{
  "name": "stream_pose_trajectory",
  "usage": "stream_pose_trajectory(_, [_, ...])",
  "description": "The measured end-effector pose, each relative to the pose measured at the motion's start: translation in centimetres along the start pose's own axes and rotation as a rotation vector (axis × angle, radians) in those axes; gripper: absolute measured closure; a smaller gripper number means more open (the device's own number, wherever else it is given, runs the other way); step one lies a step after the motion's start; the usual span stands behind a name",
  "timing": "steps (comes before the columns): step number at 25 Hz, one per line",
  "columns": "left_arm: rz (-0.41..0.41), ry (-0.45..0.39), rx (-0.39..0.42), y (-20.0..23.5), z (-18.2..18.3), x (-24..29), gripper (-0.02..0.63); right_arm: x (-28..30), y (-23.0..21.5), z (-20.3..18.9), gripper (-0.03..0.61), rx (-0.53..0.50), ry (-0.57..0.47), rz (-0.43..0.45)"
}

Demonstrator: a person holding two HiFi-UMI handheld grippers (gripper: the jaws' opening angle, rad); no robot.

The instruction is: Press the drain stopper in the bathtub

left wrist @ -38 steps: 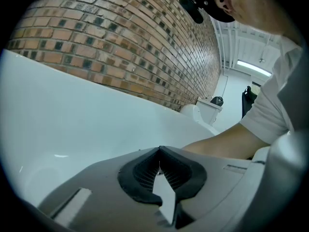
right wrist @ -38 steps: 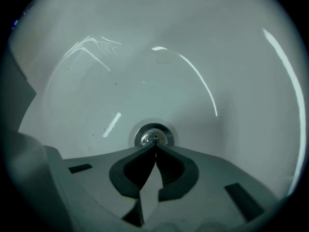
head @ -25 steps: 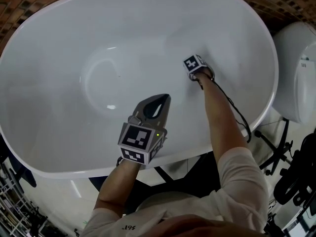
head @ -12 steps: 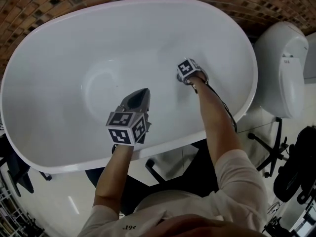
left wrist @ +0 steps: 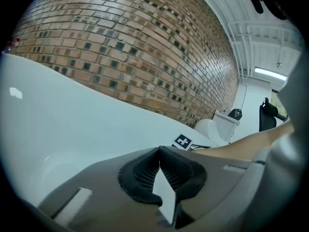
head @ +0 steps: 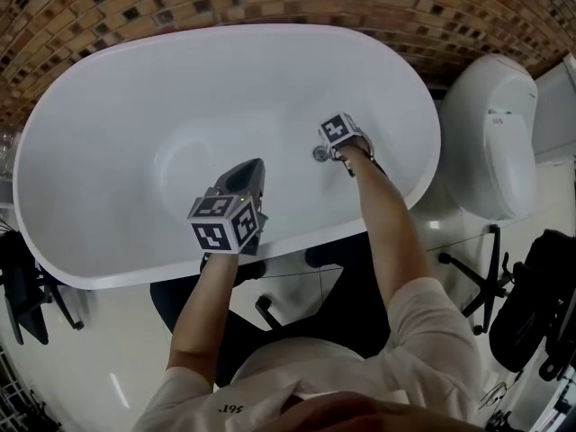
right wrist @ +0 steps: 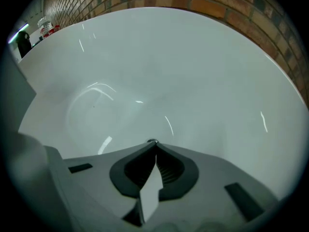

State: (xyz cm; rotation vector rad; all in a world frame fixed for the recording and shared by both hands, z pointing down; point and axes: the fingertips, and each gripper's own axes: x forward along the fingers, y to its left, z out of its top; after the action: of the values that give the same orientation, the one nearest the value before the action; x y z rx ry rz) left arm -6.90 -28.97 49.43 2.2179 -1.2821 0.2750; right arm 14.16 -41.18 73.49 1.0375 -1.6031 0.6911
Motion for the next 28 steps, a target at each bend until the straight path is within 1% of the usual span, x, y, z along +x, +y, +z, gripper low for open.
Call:
stream_pose_trajectory(3, [-0.005, -0.021, 0.005, -0.8, 0.5, -1.4, 0.607, -2.3, 0.3, 0.1, 0.569, 0.02, -0.029, 0.008])
stream_pose_trajectory(8, [-0.005, -0.045, 0.008, -2.1, 1.0, -3.7, 0.607, -6.2, 0.4, 0.3, 0.569, 0.033, -0.081, -0.017])
stream_pose_trajectory(14, [-0.019, -0.091, 0.043, -4.8, 2.6, -6.5, 0.607, -11.4, 1.1, 1.1, 0.569, 0.067, -0.18, 0.01])
stream_pose_trajectory(23, [-0.04, -0.146, 0.083, -8.2, 3.5, -10.3, 0.607, -18.7, 1.7, 0.7, 0.569, 0.038, -0.295, -0.026])
stream_pose_trajectory(28, [-0.055, -0.173, 0.105, -10.0, 3.7, -12.0, 0.607, -22.8, 2.6, 1.0, 0.569, 0.016, -0.409, -0.016])
